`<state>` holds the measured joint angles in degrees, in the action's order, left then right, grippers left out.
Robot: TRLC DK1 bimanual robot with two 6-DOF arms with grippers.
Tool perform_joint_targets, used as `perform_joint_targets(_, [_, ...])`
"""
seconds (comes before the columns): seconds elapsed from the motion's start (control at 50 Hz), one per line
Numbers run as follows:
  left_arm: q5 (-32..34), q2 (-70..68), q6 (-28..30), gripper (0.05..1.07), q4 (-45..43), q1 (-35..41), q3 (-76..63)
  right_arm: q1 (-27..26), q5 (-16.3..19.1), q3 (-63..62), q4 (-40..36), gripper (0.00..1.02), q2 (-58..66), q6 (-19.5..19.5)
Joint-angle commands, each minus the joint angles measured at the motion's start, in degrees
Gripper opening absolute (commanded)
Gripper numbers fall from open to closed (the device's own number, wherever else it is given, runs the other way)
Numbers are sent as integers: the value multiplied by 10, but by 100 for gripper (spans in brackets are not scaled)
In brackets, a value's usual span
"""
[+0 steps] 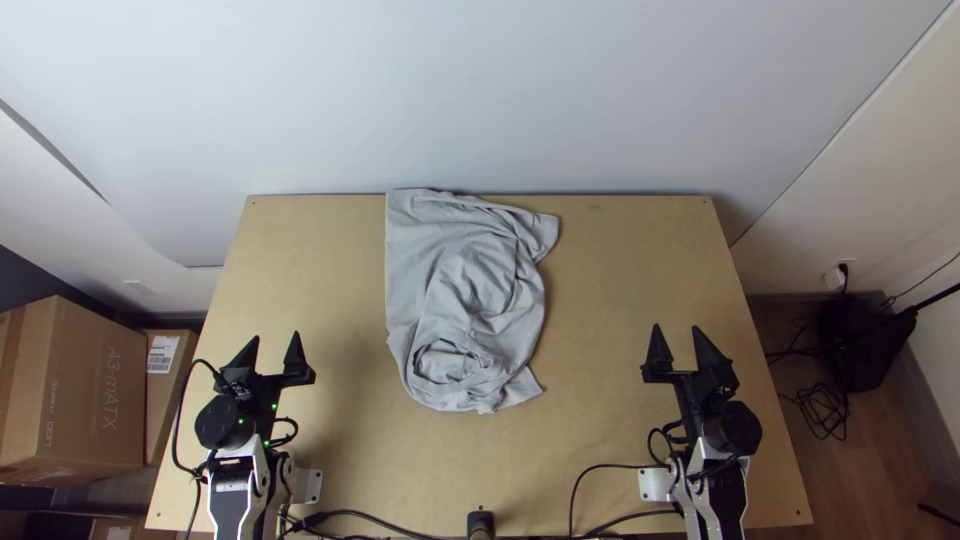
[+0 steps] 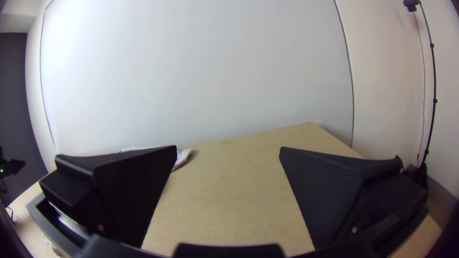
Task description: Fold the t-shirt
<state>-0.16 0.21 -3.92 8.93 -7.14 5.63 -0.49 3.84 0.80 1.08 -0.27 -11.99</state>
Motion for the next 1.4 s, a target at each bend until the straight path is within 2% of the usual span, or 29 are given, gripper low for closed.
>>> perform_joint_targets(0.0, [3, -3, 33, 102, -26, 7, -19, 0, -3, 11, 21, 99, -1, -2])
perform_joint_targets(0.14, [2, -2, 53, 102, -64, -17, 8, 1, -3, 39, 41, 99, -1, -5])
perform_joint_targets(0.44, [5, 27, 86, 102, -116, 3, 75, 7, 4, 119, 70, 99, 22, -1])
perform_joint_targets(0.78, [5, 234, 87, 102, -113, 10, 241, 23, 6, 299, 88, 99, 223, -5])
perform_joint_targets(0.9, [5, 317, 86, 102, -62, 16, 337, 24, 13, 388, 67, 99, 301, -7])
perform_joint_targets(0.98, [4, 371, 85, 102, -10, 26, 408, 26, 35, 446, 41, 99, 346, -8])
perform_joint_targets(1.04, [5, 407, 82, 102, 28, 30, 458, 35, 36, 490, 20, 99, 382, -10])
perform_joint_targets(1.16, [4, 458, 74, 102, 76, 39, 532, 72, 37, 574, -28, 99, 447, -13])
perform_joint_targets(1.26, [4, 494, 70, 102, 111, 43, 582, 88, 39, 620, -43, 99, 483, -35])
perform_joint_targets(1.38, [4, 535, 58, 102, 164, 49, 639, 118, 40, 670, -72, 99, 529, -37])
